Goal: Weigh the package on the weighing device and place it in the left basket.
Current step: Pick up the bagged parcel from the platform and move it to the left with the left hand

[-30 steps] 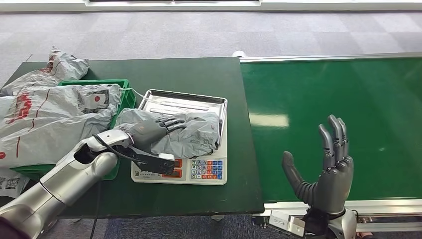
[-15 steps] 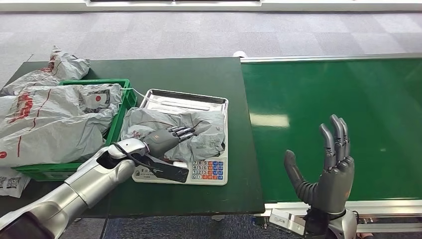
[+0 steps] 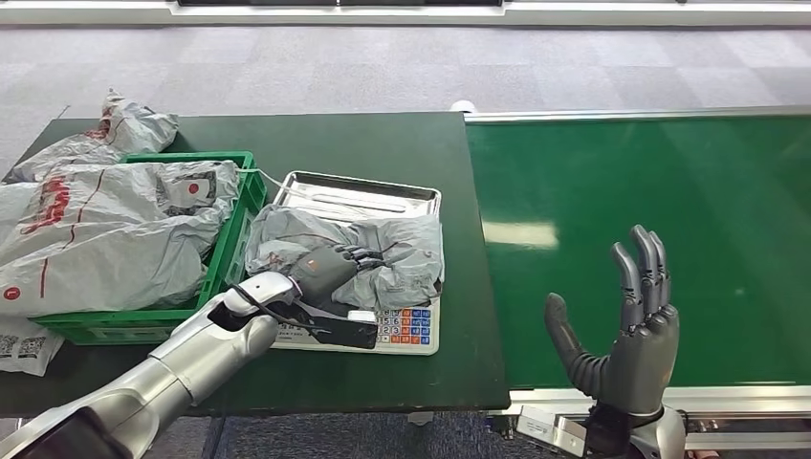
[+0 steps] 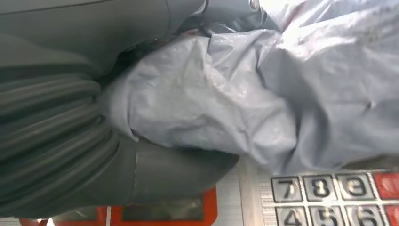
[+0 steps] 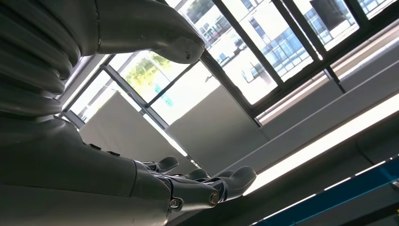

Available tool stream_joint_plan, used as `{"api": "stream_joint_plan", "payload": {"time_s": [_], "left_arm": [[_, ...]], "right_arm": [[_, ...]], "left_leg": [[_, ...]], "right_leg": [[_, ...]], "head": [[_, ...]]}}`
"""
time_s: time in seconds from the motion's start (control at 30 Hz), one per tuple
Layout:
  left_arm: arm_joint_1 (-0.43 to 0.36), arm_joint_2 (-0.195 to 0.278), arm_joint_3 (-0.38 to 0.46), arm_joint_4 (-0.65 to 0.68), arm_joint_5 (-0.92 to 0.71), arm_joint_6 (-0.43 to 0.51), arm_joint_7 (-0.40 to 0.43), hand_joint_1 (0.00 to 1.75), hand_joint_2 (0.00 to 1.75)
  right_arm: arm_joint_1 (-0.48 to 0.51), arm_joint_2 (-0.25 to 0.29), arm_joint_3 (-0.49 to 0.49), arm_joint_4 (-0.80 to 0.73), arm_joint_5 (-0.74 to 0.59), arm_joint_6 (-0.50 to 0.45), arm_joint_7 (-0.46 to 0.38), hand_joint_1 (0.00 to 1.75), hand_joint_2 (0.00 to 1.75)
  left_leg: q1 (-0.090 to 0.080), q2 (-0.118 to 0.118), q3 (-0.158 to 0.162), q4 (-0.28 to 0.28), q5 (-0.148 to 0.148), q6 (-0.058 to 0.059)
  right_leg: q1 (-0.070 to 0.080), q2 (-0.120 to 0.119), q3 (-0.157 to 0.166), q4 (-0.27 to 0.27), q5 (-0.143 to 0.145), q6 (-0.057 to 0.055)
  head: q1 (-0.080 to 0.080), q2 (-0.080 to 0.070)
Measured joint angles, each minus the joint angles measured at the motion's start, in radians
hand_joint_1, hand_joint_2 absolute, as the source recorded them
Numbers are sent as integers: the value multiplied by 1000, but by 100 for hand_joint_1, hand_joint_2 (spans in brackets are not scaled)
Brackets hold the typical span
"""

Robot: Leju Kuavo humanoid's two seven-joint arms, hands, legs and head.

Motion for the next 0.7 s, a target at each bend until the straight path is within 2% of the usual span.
{"api": "stream_joint_plan", "payload": {"time_s": [0.17,0.33,0.7], "left_arm": [[12,10,33,-15,-13,5,4,175,175],[27,45,66,-68,-24,-25,15,175,175],[41,170,123,-251,-23,-156,54,175,175]], "right_arm": [[-6,2,11,0,-7,0,4,0,175],[-17,2,14,0,-21,1,8,0,175],[-7,2,14,0,-36,1,2,0,175]], "left_leg": [[0,1,-3,0,0,0],[1,1,4,0,1,-1],[1,1,2,0,1,-1]], "right_leg": [[0,1,1,0,0,0],[1,1,1,0,1,-1],[1,1,-2,0,0,-1]], "head": [[0,0],[0,0],[0,0]]}}
